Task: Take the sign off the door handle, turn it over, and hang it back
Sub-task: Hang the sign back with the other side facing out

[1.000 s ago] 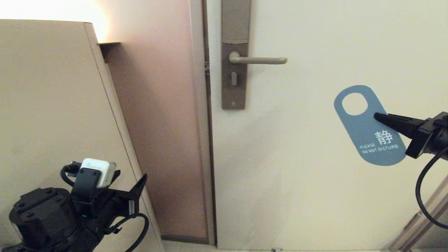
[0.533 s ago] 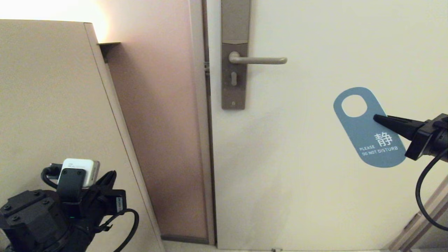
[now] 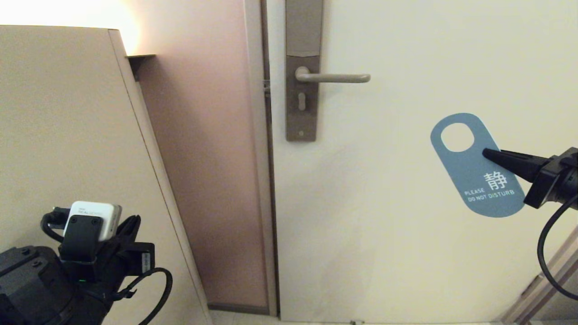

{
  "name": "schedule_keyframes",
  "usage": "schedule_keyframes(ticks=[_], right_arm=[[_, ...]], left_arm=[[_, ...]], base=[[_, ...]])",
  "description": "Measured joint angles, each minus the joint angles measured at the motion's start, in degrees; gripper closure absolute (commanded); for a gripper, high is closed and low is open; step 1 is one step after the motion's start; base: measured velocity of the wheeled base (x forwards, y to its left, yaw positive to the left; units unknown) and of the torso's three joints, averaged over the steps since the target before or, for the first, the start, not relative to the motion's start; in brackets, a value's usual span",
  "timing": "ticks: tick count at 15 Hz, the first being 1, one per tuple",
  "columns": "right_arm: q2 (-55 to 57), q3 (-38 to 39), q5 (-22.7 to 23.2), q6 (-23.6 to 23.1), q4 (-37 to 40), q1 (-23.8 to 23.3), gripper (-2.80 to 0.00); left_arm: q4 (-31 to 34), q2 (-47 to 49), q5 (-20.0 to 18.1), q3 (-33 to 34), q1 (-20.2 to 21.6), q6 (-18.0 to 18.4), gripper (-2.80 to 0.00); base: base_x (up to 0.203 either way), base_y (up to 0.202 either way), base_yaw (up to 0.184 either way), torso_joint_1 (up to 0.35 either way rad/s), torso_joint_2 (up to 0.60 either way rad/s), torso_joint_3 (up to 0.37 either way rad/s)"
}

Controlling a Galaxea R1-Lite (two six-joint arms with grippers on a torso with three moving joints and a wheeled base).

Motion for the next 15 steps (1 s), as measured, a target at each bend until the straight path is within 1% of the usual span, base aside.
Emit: schedule_keyframes(ticks=[2, 4, 9, 11, 13, 15], right_arm=[[-0.20, 0.06, 0.00, -0.07, 0.02, 0.00, 0.00], [-0.49, 0.28, 0.02, -0.11, 0.00, 0.00, 0.00], [-1.23, 1.28, -0.02, -0.16, 0.00, 0.00, 0.00], [-1.59, 1.57, 0.02, -0.16, 0.00, 0.00, 0.00], [-1.84, 1.63, 0.02, -0.14, 0.02, -0.06, 0.00], [-1.97, 1.65, -0.04, -0.15, 0.00, -0.06, 0.00]], left_arm=[[0.00, -1.14, 1.00, 0.00, -0.01, 1.45, 0.00], [0.00, -2.54, 1.11, 0.00, -0.01, 4.06, 0.00], [0.00, -5.07, 0.70, 0.00, -0.03, 6.92, 0.00], [0.38, -5.57, 0.53, 0.00, -0.96, 6.18, 0.00], [3.44, -5.97, -0.03, 0.00, -1.98, 4.32, 0.00], [8.35, -6.15, -1.88, 0.00, -2.24, -0.29, 0.00]], base=[[0.000, 0.000, 0.000, 0.000, 0.00, 0.000], [0.000, 0.000, 0.000, 0.000, 0.00, 0.000], [0.000, 0.000, 0.000, 0.000, 0.00, 0.000], [0.000, 0.000, 0.000, 0.000, 0.00, 0.000], [0.000, 0.000, 0.000, 0.000, 0.00, 0.000], [0.000, 0.000, 0.000, 0.000, 0.00, 0.000]])
